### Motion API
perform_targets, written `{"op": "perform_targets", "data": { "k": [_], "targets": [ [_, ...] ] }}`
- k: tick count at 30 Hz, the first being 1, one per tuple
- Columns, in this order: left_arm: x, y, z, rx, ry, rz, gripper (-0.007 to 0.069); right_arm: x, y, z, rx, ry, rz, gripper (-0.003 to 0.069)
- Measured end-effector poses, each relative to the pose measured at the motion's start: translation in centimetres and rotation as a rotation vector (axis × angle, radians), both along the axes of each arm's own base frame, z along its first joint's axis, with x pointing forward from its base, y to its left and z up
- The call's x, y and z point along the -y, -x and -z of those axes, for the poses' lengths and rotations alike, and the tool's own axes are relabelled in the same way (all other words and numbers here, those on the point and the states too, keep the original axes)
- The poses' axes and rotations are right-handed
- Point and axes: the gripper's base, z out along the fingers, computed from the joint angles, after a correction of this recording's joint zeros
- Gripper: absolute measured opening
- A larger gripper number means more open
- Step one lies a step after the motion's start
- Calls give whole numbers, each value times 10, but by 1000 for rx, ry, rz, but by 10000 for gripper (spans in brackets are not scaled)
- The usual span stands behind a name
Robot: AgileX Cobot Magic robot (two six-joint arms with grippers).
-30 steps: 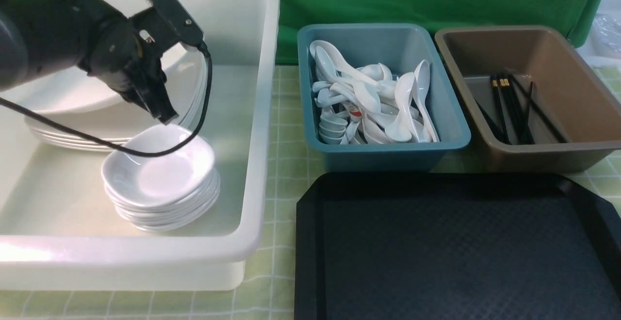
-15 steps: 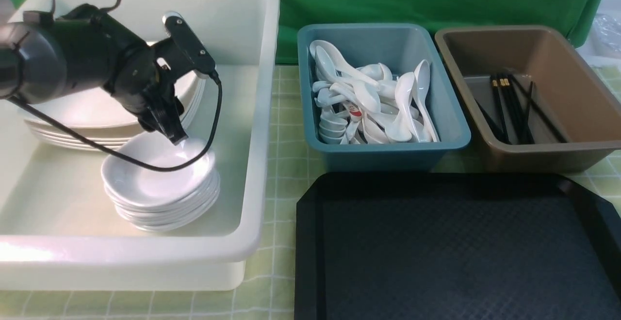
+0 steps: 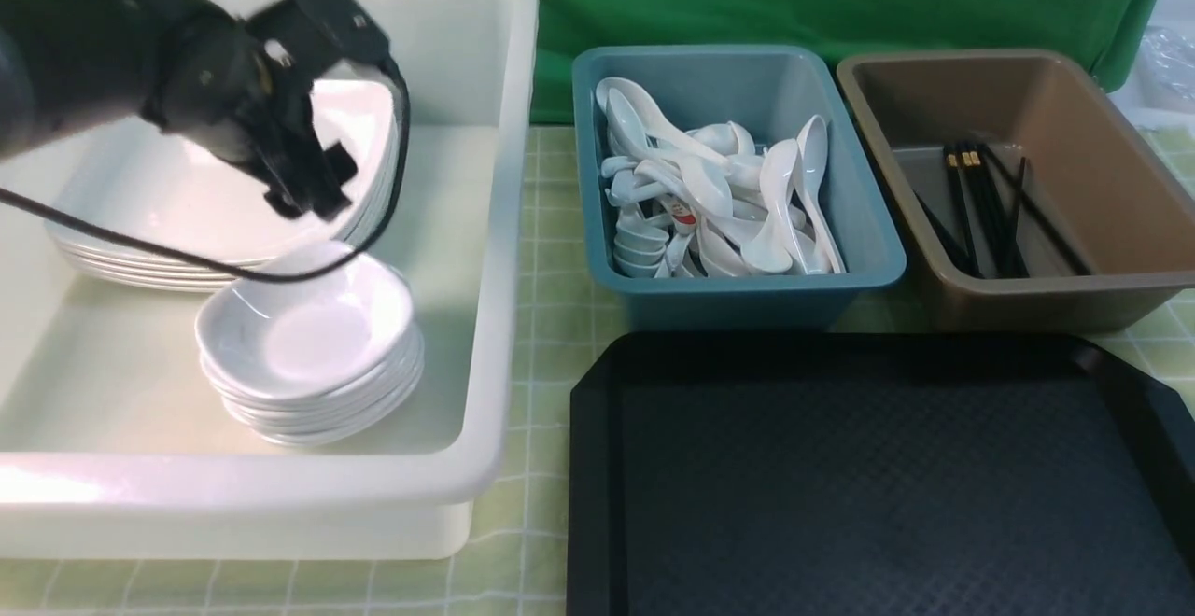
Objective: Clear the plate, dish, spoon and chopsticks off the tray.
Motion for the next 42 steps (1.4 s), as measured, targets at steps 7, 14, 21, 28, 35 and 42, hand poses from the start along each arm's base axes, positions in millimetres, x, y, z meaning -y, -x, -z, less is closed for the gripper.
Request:
{"op": "perform_targets", "data": {
  "k": [7, 14, 21, 28, 35, 42],
  "targets": [
    [4, 96, -114, 196, 535, -45, 386, 0, 0, 0, 0, 0, 0, 57],
    [-7, 194, -117, 384, 699, 77, 41, 0, 0, 0, -2, -3, 2, 59],
    [-30, 274, -93, 724, 764, 100, 10, 0, 0, 0, -3, -4, 2, 73],
    [-34, 295, -65, 739, 742, 123, 10, 0, 0, 0, -2, -5, 2, 84],
    [-28, 292, -28, 546, 621, 169, 10, 2, 1, -1, 4, -9, 11, 99],
    [-27, 292, -11, 466, 579, 183, 10, 23, 13, 6, 113, -60, 139, 121]
  ]
}}
